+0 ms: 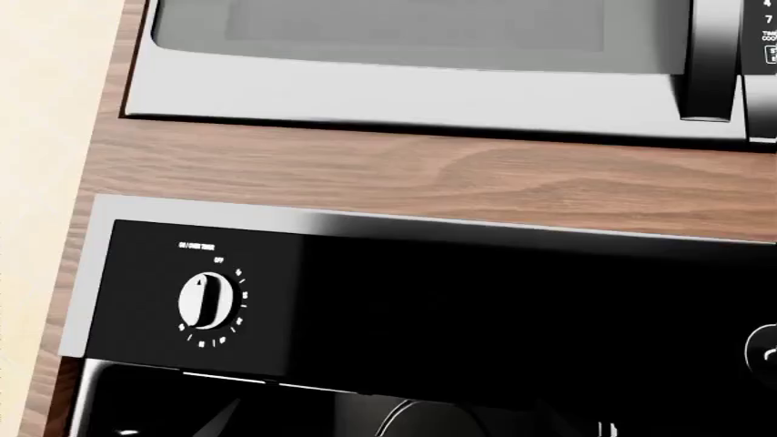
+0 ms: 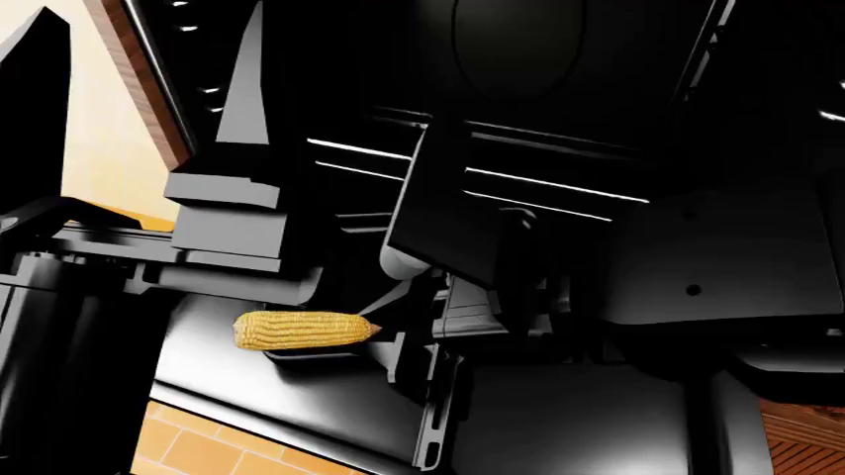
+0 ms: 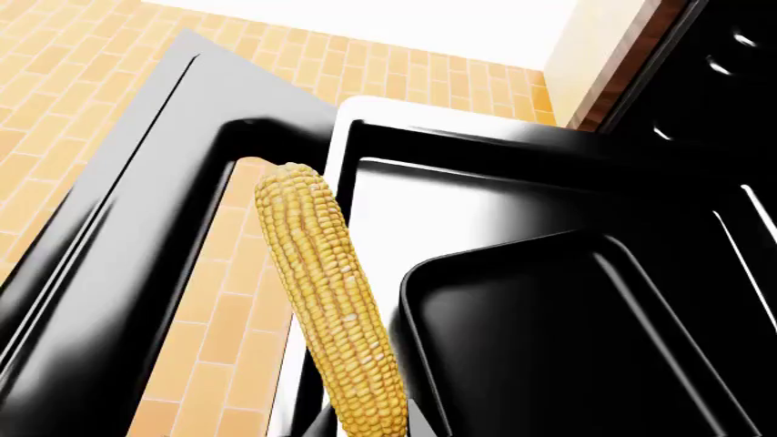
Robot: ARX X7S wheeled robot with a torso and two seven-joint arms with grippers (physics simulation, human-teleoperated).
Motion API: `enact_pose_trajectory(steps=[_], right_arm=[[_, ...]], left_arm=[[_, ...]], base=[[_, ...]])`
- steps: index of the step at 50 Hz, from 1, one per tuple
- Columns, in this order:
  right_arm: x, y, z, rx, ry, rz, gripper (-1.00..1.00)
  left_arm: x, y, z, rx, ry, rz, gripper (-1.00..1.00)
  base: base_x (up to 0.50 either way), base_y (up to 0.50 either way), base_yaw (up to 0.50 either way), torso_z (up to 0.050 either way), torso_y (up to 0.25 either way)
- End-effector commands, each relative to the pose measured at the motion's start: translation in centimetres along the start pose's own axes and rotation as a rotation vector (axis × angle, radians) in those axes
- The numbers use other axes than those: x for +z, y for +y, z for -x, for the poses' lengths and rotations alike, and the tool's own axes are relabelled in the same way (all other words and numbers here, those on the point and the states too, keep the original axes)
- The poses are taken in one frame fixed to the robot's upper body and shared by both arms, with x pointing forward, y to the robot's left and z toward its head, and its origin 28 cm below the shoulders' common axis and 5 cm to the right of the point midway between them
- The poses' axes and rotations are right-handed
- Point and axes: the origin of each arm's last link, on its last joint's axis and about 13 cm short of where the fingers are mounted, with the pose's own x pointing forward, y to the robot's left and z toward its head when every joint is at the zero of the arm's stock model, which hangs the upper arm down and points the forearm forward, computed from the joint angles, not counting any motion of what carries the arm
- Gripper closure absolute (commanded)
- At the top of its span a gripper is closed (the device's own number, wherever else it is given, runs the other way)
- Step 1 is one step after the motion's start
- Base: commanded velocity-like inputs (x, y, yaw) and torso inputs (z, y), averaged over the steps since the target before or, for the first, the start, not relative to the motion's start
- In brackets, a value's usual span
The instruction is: Pick the corn from the oven and place it on the plate on the counter.
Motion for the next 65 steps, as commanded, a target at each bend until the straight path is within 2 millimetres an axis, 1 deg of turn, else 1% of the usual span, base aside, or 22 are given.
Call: enact_pose_trajectory(steps=[1,15,16,17,25,31,49,51,52,53,56,65], right_arm=[[-0.16,0.7,0.25,-0.008,-0.018,0.009,1.0],[-0.46,0.7,0.09,-0.005,-0.015,0.001,1.0],[-0.44,0.73,0.13,-0.005,-0.017,0.001,1.0],[-0.45,0.73,0.13,-0.005,-0.016,0.001,1.0],[-0.86,0.62,-0.23,-0.004,-0.016,-0.005,1.0],[-0.81,0.7,-0.31,0.001,-0.019,-0.003,1.0],[-0.8,0.74,-0.29,-0.001,-0.033,-0.005,1.0],[-0.74,0.76,-0.28,0.001,-0.037,-0.002,1.0],[-0.69,0.78,-0.27,0.003,-0.035,0.003,1.0],[-0.71,0.77,-0.28,0.003,-0.034,0.005,1.0],[-0.67,0.87,-0.26,0.007,-0.038,0.016,1.0],[-0.43,0.7,-0.24,0.004,-0.042,0.024,1.0]], left_arm=[[0.05,0.06,-0.07,0.01,-0.013,0.004,-1.0],[-0.06,-0.02,0.04,0.011,0.004,0.021,-1.0],[-0.07,-0.03,0.06,0.01,0.008,0.026,-1.0],[0.03,-0.08,0.1,0.012,0.029,0.069,-1.0],[-0.02,0.13,0.09,0.014,0.032,0.071,-1.0],[0.21,0.25,-0.02,0.02,0.026,0.075,-1.0],[0.06,0.22,0.06,0.019,0.032,0.083,-1.0],[0.1,0.21,0.06,0.019,0.027,0.08,-1.0],[0.1,0.18,0.06,0.017,-0.006,0.049,-1.0],[0.01,0.11,0.09,0.001,0.006,0.023,-1.0],[-0.09,0.08,0.12,0.013,0.005,0.031,-1.0],[0.0,0.04,0.06,0.011,0.004,0.028,-1.0]], base=[[0.0,0.0,0.0,0.0,0.0],[0.0,0.0,0.0,0.0,0.0],[0.0,0.0,0.0,0.0,0.0],[0.0,0.0,0.0,0.0,0.0],[0.0,0.0,0.0,0.0,0.25],[0.0,0.0,0.0,0.0,0.25],[0.0,0.0,0.0,0.0,0.25],[0.0,0.0,0.0,0.0,0.25],[0.0,0.0,0.0,0.0,0.25],[0.0,0.0,0.0,0.0,0.219],[0.02,-0.13,0.0,0.0,0.0],[-0.04,-0.53,0.0,0.0,0.0]])
